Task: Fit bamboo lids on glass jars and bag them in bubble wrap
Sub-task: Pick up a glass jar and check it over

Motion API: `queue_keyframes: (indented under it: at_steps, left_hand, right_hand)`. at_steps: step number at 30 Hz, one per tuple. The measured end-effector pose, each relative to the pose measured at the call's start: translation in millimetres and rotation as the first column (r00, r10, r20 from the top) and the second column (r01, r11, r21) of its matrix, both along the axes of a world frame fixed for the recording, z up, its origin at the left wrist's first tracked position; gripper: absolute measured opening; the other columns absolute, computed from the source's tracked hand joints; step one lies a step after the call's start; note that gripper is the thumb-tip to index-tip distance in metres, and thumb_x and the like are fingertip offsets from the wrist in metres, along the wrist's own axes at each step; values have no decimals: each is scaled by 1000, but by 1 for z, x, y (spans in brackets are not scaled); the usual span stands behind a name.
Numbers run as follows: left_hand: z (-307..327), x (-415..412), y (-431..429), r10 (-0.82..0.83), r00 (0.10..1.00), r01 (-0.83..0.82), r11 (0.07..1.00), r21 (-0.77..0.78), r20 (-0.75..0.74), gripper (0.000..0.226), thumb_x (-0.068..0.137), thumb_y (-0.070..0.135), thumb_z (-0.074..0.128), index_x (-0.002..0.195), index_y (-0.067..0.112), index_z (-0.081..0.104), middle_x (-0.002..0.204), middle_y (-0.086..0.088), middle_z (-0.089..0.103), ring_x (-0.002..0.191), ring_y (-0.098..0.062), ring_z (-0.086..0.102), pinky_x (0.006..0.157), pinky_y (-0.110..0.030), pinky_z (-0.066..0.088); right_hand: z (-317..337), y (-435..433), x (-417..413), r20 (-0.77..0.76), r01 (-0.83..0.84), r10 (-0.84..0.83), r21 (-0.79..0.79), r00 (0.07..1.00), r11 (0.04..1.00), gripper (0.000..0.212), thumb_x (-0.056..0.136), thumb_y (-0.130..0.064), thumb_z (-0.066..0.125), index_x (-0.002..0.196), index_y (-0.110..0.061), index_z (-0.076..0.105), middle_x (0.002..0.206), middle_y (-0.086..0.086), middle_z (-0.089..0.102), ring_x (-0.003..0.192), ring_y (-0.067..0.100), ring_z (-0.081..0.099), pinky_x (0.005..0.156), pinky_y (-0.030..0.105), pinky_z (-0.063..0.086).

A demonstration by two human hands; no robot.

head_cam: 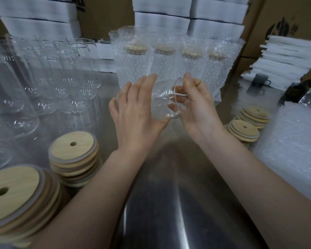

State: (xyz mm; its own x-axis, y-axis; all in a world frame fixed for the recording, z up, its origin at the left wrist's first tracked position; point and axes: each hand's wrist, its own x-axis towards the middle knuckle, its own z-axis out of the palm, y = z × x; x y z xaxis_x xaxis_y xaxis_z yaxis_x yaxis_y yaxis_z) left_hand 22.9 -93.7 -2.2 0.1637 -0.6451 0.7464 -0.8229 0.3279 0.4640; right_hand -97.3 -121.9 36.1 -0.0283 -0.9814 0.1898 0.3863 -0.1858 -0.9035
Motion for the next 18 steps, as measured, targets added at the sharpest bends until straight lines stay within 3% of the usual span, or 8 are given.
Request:
queue_keyframes:
  at_steps: [4,8,11,15,16,18]
  left_hand:
    - [-3,0,-2,-27,992,18,997,-70,-124,88,65,55,79,132,28,28,134,5,53,130,-24,48,103,-51,33]
    - [-2,0,-4,-37,960,8,994,-105,-278,85,67,54,82,126,27,28,125,8,49,122,-20,53,99,-48,40]
    - [-2,1,-4,-94,905,64,994,-87,-415,80,72,54,78,129,21,34,125,10,45,122,-13,49,99,-51,44]
    - [4,4,-5,-189,675,206,976,-64,-713,88,67,65,68,139,24,37,136,1,47,120,-3,51,100,-22,44]
    - [6,4,-6,-184,606,227,972,-54,-773,88,66,69,64,138,27,36,134,2,49,116,-3,55,100,-23,46]
    - [7,5,-7,-159,459,268,963,-34,-874,83,71,72,59,137,30,32,129,4,53,109,-15,64,98,-41,51]
  right_hand:
    - [0,-3,-1,224,-136,125,35,967,990,2,101,-19,50,100,-18,51,83,5,63,72,18,59,67,29,49]
    - [-3,-2,-1,351,-271,249,15,903,962,15,100,-4,44,108,-13,51,91,12,65,84,23,63,76,31,51]
    - [-7,-3,0,226,-254,251,-16,941,967,16,98,-1,45,104,-10,57,93,12,63,87,23,63,83,33,52]
    - [-16,-3,1,-113,-211,203,-59,973,976,15,97,-6,52,103,-15,62,104,7,67,103,22,64,101,40,46]
    - [-18,-3,0,-196,-210,193,-75,961,975,14,96,-8,55,103,-18,63,108,5,68,110,23,64,104,41,44]
    - [-21,-2,1,-306,-229,183,-121,934,966,17,90,-12,62,104,-21,64,117,5,67,122,28,59,107,44,43]
